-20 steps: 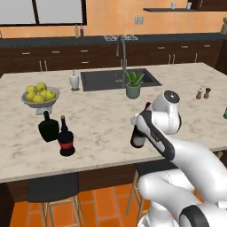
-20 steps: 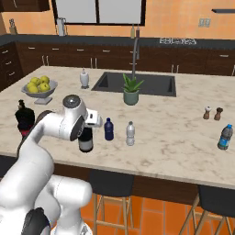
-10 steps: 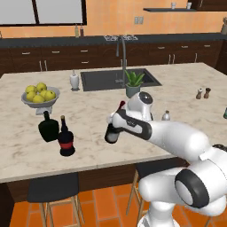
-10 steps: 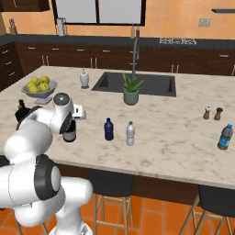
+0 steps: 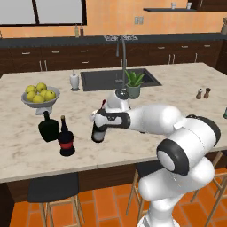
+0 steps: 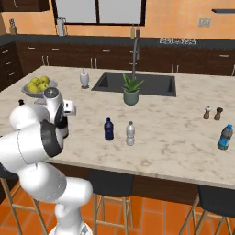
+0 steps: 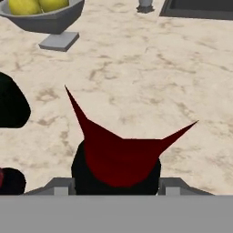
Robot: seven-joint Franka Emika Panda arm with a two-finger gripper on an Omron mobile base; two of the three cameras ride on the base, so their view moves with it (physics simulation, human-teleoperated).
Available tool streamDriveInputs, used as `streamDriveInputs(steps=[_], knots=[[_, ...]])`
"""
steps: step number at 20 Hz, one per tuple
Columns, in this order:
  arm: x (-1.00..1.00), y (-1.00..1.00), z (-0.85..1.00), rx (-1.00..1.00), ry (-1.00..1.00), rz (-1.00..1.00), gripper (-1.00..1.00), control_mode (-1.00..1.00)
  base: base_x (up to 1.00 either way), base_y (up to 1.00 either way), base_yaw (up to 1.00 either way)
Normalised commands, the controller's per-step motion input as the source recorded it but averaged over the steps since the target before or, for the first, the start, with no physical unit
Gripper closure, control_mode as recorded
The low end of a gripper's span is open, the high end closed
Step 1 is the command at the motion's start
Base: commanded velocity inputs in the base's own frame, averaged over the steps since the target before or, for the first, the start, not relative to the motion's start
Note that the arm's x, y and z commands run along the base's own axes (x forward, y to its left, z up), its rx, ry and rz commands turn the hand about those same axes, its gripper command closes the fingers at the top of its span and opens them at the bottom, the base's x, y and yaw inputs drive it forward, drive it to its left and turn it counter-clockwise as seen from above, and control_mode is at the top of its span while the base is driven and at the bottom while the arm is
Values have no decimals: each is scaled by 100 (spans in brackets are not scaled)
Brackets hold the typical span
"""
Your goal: Move the plastic bottles in the middle to the plastics group, and the glass bottles in the middle to the glass group.
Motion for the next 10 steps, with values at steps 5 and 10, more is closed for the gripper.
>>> streamDriveInputs(steps=[5,10], knots=[[17,29,0,0,0,3,100,-100,0,0,0],[23,12,0,0,1,4,100,-100,0,0,0]])
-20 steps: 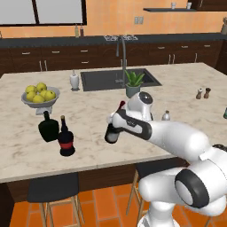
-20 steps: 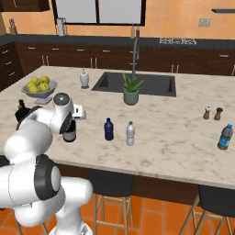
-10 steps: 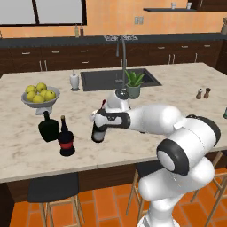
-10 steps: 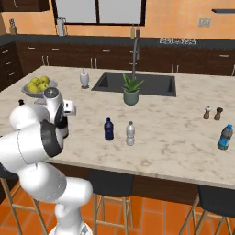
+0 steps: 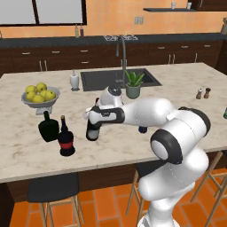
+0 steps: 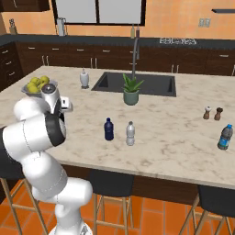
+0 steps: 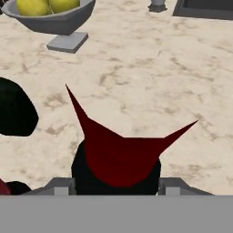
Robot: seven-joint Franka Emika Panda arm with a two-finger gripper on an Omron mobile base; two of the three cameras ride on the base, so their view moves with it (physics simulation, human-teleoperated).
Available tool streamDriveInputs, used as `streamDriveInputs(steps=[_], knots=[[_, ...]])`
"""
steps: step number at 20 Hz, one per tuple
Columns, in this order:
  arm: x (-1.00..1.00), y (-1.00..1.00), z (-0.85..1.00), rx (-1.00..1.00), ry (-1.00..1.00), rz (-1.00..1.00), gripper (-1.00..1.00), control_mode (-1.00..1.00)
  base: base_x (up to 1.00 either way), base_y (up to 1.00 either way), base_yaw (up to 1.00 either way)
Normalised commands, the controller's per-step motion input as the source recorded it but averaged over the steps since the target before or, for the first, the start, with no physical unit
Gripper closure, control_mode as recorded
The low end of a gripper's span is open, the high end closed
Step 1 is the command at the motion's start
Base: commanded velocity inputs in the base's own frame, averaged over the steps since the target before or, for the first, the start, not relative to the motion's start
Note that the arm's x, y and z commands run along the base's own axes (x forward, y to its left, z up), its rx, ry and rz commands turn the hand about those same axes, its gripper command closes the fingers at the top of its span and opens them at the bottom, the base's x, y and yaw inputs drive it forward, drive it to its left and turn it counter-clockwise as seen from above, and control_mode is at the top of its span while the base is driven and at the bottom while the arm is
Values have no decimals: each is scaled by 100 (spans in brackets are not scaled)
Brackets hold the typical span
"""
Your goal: Move the plastic bottles in the middle to the plastics group, and the glass bottles in the middle to the glass group.
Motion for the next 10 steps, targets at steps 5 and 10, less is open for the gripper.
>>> streamDriveInputs(steps=[5,10], knots=[[20,33,0,-1,1,10,100,-100,0,0,0],[30,39,0,-11,9,7,100,-100,0,0,0]])
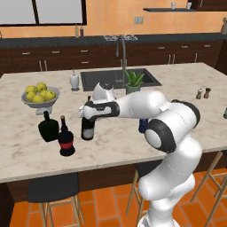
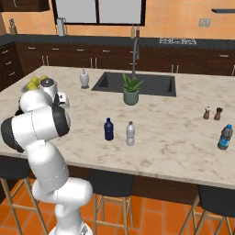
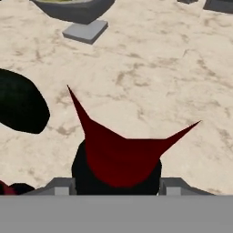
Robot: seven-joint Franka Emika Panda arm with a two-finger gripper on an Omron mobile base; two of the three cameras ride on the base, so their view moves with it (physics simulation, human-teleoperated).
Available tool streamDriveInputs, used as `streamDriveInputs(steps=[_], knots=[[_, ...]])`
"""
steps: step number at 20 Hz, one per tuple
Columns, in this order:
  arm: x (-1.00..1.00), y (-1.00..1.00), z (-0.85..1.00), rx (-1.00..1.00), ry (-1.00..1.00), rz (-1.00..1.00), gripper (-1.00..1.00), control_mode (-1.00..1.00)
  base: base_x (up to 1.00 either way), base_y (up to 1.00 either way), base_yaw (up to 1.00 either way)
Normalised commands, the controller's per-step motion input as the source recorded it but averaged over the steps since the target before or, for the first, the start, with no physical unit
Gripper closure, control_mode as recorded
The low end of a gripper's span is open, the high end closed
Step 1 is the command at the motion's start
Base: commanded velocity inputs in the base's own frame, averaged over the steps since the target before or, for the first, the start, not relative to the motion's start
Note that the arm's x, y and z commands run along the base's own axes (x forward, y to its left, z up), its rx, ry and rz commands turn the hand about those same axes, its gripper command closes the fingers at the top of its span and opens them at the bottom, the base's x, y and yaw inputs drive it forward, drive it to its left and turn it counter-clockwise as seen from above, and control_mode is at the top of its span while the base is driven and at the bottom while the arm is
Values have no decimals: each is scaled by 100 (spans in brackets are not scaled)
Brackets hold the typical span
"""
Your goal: Move the plastic bottles in the middle to the plastics group, and the glass bottles in the middle to the glass group.
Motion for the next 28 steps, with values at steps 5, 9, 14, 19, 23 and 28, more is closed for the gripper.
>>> streamDriveInputs(steps=[5,9,14,19,23,28], knots=[[2,32,-2,-6,2,4,100,-100,0,0,0],[-15,1,0,3,-7,6,100,-100,0,0,0],[-9,0,-37,0,-5,4,100,-100,0,0,0],[0,0,-40,0,0,4,100,-100,0,0,0],[0,1,-7,0,0,2,100,-100,0,0,0],[0,0,0,0,0,0,-100,-100,0,0,0]])
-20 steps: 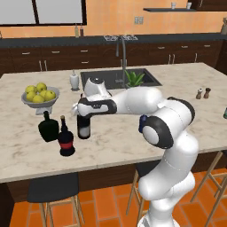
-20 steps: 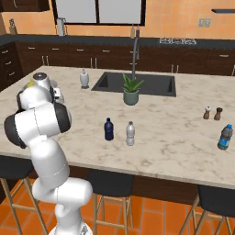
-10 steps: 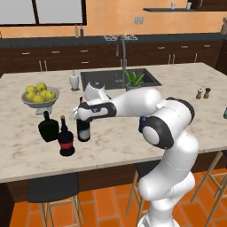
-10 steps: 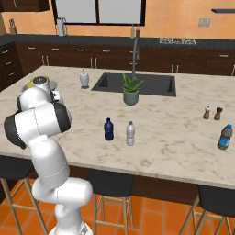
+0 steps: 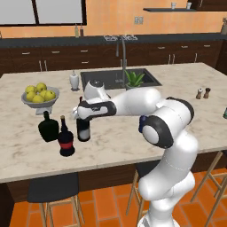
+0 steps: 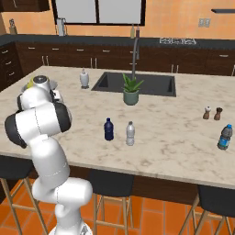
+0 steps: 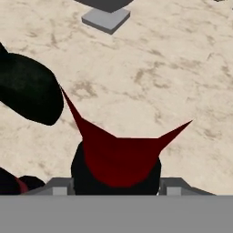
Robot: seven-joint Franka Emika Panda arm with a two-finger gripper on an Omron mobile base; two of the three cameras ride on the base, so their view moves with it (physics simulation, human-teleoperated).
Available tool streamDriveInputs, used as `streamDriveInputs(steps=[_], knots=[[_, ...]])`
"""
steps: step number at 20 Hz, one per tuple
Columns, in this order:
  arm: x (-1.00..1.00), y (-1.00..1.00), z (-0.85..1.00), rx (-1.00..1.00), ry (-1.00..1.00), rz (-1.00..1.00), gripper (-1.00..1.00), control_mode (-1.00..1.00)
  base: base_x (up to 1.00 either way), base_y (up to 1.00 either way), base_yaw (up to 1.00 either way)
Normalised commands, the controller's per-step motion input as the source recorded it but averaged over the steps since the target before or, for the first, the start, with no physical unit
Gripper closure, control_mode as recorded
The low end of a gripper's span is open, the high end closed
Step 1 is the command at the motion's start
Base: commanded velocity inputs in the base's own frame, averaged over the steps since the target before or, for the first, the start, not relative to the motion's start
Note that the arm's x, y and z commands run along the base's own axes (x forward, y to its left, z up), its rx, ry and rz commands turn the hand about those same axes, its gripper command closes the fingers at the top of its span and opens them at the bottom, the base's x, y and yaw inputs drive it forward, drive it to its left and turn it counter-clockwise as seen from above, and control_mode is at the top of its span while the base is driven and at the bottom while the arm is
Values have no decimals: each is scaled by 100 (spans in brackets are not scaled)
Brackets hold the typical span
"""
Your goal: Move the plastic bottles in the middle to the plastics group, and the glass bottles in the middle to the glass group.
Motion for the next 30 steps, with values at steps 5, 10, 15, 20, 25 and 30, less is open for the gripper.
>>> streamDriveInputs(steps=[5,10,15,20,25,30], knots=[[-1,0,15,0,-1,0,-100,-100,0,0,0],[-28,-1,24,0,-5,0,-100,-100,0,0,0],[-91,-30,5,1,-1,-1,-100,-100,0,0,0],[-77,-82,0,3,0,-9,-100,-100,0,0,0],[-52,-100,11,4,1,-14,-100,-100,0,0,0],[-35,-100,24,4,3,-13,-100,-100,0,0,0]])
